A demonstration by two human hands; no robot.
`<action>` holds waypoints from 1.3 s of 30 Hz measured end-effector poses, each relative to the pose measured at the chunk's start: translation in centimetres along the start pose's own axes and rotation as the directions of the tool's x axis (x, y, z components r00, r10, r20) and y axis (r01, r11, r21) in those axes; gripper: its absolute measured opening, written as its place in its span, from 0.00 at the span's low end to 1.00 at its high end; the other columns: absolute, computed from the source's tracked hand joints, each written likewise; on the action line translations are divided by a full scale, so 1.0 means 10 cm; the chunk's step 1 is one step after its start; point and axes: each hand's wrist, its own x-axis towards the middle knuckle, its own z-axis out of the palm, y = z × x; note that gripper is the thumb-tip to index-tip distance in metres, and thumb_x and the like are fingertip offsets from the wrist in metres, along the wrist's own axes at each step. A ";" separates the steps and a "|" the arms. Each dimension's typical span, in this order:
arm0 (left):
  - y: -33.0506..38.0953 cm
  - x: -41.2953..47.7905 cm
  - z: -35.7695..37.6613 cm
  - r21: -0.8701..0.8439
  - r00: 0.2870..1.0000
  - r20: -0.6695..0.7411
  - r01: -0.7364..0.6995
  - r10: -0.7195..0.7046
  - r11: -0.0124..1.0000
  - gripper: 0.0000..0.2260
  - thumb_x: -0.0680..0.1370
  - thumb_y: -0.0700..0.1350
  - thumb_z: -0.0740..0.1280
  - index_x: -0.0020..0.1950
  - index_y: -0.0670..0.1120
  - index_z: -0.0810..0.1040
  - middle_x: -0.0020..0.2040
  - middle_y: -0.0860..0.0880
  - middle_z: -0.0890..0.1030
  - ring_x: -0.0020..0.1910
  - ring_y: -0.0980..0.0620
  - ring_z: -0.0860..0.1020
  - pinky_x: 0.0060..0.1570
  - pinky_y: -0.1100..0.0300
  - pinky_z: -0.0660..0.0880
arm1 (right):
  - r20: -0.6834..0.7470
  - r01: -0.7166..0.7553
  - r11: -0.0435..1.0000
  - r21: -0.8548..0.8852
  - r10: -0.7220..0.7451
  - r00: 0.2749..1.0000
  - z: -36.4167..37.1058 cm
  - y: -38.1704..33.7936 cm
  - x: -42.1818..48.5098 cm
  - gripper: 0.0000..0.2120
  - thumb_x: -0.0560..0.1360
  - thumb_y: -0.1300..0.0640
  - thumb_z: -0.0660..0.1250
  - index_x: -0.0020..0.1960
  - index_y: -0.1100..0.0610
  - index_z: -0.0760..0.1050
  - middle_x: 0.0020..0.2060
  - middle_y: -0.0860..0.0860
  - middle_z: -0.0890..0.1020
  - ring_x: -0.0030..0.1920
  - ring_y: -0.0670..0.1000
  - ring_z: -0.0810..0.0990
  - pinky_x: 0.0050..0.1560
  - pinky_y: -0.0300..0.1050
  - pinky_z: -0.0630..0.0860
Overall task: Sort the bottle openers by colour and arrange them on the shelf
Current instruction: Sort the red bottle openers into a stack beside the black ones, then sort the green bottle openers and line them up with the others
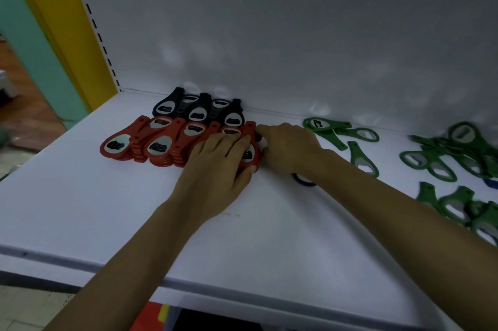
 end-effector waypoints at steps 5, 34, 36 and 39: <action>0.02 0.00 0.00 0.011 1.000 -0.010 0.008 -0.008 1.000 0.27 0.75 0.54 0.53 0.66 0.40 0.73 0.62 0.42 0.77 0.60 0.41 0.75 0.59 0.46 0.71 | 0.034 0.013 1.000 0.009 -0.013 0.999 -0.04 -0.02 -0.05 0.13 0.77 0.55 0.58 0.60 0.53 0.71 0.34 0.46 0.69 0.37 0.51 0.69 0.31 0.42 0.58; 0.86 0.27 0.30 -0.139 0.922 0.102 -0.358 0.373 0.923 0.22 0.80 0.53 0.57 0.73 0.47 0.65 0.71 0.50 0.68 0.69 0.52 0.65 0.69 0.56 0.62 | -0.220 -0.199 0.974 0.105 0.218 0.951 0.05 0.82 -1.09 0.11 0.78 0.51 0.59 0.52 0.52 0.78 0.47 0.51 0.81 0.47 0.55 0.79 0.42 0.44 0.70; 1.03 0.41 0.41 -0.246 0.925 0.113 -0.327 0.363 0.912 0.21 0.81 0.51 0.58 0.73 0.47 0.64 0.72 0.50 0.68 0.69 0.53 0.65 0.68 0.56 0.63 | -0.285 -0.257 0.963 0.075 0.268 0.920 0.03 0.97 -1.11 0.12 0.75 0.50 0.62 0.56 0.52 0.77 0.50 0.51 0.81 0.52 0.56 0.77 0.48 0.46 0.70; 1.28 0.68 0.48 -0.498 0.975 0.094 -0.131 0.203 0.857 0.18 0.80 0.48 0.61 0.69 0.46 0.69 0.67 0.49 0.71 0.60 0.54 0.72 0.62 0.60 0.68 | -0.295 -0.422 0.901 0.099 0.431 0.853 0.05 1.16 -1.19 0.12 0.76 0.52 0.61 0.55 0.55 0.76 0.48 0.55 0.81 0.49 0.58 0.78 0.41 0.46 0.69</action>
